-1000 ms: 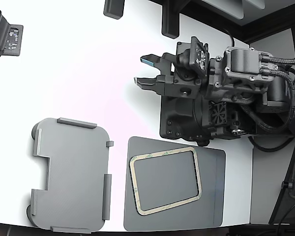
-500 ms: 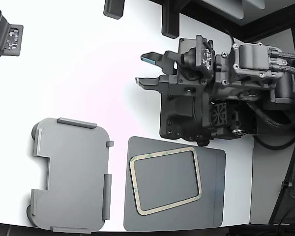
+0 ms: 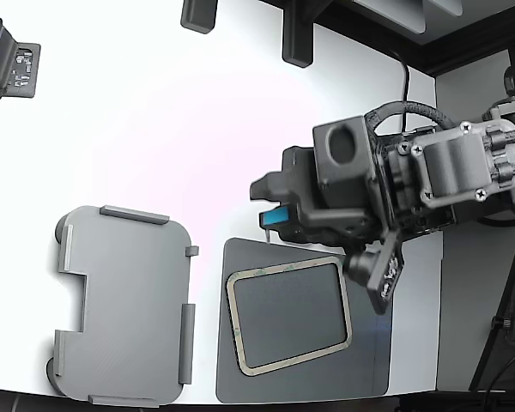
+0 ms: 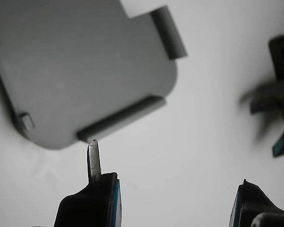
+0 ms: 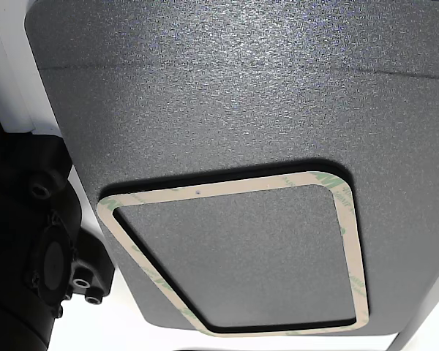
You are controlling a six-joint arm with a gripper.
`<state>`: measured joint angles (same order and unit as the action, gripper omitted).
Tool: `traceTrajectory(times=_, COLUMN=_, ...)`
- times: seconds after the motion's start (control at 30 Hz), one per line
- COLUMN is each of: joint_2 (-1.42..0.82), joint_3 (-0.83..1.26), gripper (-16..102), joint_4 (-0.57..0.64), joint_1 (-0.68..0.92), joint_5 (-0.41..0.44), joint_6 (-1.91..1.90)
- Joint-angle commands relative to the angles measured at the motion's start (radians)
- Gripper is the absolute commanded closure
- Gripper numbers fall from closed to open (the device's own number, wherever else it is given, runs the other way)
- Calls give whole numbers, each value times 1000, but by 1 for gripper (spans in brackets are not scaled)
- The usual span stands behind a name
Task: Grab top frame and put it into gray box.
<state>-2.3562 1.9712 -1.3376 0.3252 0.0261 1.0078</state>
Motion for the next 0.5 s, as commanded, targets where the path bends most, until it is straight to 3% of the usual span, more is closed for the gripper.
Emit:
traceTrajectory(times=0.0, joint_2=23, joint_3=-83, gripper=3, joint_4=-61, joint_1=57, joint_5=-35, joint_6=428)
traceTrajectory(times=0.1, joint_2=44, joint_3=-94, gripper=11, joint_4=-109, joint_1=130, joint_5=-67, joint_6=492)
traceTrajectory(times=0.27, joint_2=140, joint_3=-170, gripper=1, joint_4=-256, joint_1=281, joint_5=-23, joint_6=612)
traceTrajectory(times=0.33, joint_2=202, joint_3=-216, gripper=8, joint_4=-310, joint_1=344, joint_5=12, joint_6=621)
traceTrajectory(times=0.47, joint_2=245, joint_3=-216, gripper=8, joint_4=-318, joint_1=446, joint_5=21, joint_6=680)
